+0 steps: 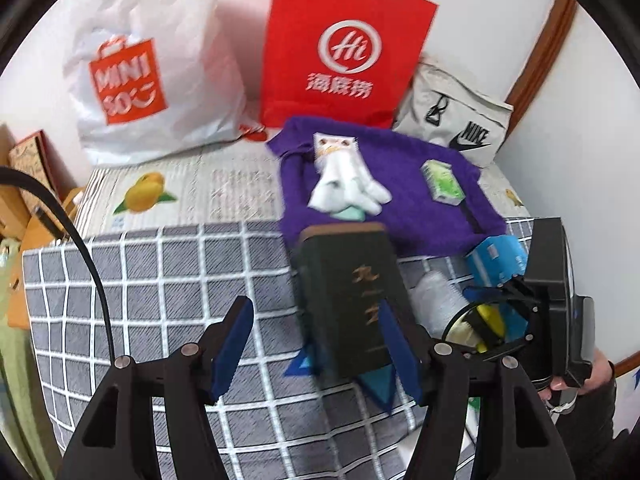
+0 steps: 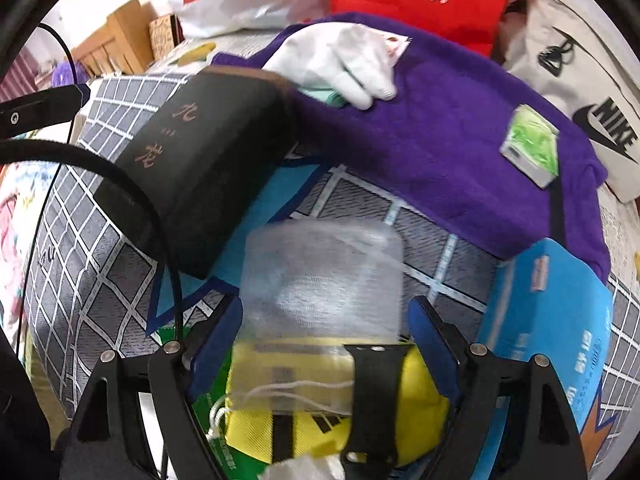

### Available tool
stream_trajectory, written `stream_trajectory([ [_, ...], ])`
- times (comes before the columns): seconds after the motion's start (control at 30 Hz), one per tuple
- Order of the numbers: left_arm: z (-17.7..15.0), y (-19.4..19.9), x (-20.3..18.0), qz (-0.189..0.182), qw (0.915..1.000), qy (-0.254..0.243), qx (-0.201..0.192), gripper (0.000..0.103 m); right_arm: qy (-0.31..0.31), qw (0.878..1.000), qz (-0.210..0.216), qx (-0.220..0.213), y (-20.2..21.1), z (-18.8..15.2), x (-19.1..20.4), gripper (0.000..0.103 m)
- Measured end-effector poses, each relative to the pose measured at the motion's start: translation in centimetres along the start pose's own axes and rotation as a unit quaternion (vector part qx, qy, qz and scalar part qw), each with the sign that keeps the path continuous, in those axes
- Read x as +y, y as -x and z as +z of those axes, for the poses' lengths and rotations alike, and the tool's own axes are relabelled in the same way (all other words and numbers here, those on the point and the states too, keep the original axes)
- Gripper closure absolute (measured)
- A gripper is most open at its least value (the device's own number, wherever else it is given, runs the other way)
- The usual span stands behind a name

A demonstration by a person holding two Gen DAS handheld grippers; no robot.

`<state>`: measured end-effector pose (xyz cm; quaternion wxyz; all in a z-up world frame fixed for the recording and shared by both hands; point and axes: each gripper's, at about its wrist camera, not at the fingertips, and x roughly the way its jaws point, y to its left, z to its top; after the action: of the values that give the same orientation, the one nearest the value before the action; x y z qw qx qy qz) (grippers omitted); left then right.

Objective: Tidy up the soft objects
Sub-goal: 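Grip the white mesh bag with the right tool while the left tool moves to the white sponge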

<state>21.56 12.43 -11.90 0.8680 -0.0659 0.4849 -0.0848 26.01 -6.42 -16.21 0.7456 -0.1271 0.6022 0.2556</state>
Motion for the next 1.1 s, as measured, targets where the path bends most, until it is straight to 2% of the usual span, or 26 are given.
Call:
stream_trajectory([
  [0.13, -0.8, -0.3, 1.6, -0.005, 0.9997, 0.022, 0.006, 0.040, 0.009, 1.000, -0.012, 0.019, -1.3, 0.5, 0.8, 0.021],
  [0.2, -1.1, -0.3, 2.0, -0.008, 0.9996, 0.026, 0.006, 0.040, 0.021, 0.999, -0.016, 0.019, -1.5, 0.3, 1.3, 0.032],
  [0.27, -1.4, -0.2, 2.1, -0.008, 0.9996, 0.026, 0.005, 0.040, 0.025, 1.000, -0.002, 0.010, -1.3, 0.1, 1.4, 0.061],
  [0.33, -1.7, -0.2, 2.4, -0.007, 0.9995, 0.030, 0.005, 0.040, 0.019, 1.000, 0.007, 0.004, -0.9, -0.1, 1.1, 0.075],
  [0.4, -1.9, -0.3, 2.7, -0.010, 0.9992, 0.038, 0.007, 0.040, 0.013, 1.000, 0.015, 0.000, -0.7, -0.3, 0.6, 0.078],
  [0.47, -2.1, -0.4, 2.9, -0.013, 0.9989, 0.043, 0.009, 0.040, 0.004, 1.000, 0.019, -0.008, -0.5, -0.5, 0.1, 0.086],
  [0.63, -2.9, -0.2, 2.4, -0.017, 0.9989, 0.042, 0.010, 0.040, -0.023, 0.998, 0.038, -0.038, 1.7, -0.8, -0.8, 0.092],
  [0.87, -4.0, 0.2, 0.7, -0.024, 0.9993, 0.026, 0.011, 0.040, -0.075, 0.990, 0.076, -0.095, 5.4, -0.1, -1.6, 0.092],
  [1.0, -5.2, 0.9, -0.4, -0.056, 0.9984, 0.011, 0.005, 0.032, -0.085, 0.984, 0.110, -0.114, 6.9, 0.0, -1.1, 0.092],
  [1.1, -6.3, 1.3, -1.2, -0.066, 0.9978, 0.003, 0.006, 0.032, -0.079, 0.981, 0.112, -0.138, 8.6, -0.5, -0.5, 0.092],
])
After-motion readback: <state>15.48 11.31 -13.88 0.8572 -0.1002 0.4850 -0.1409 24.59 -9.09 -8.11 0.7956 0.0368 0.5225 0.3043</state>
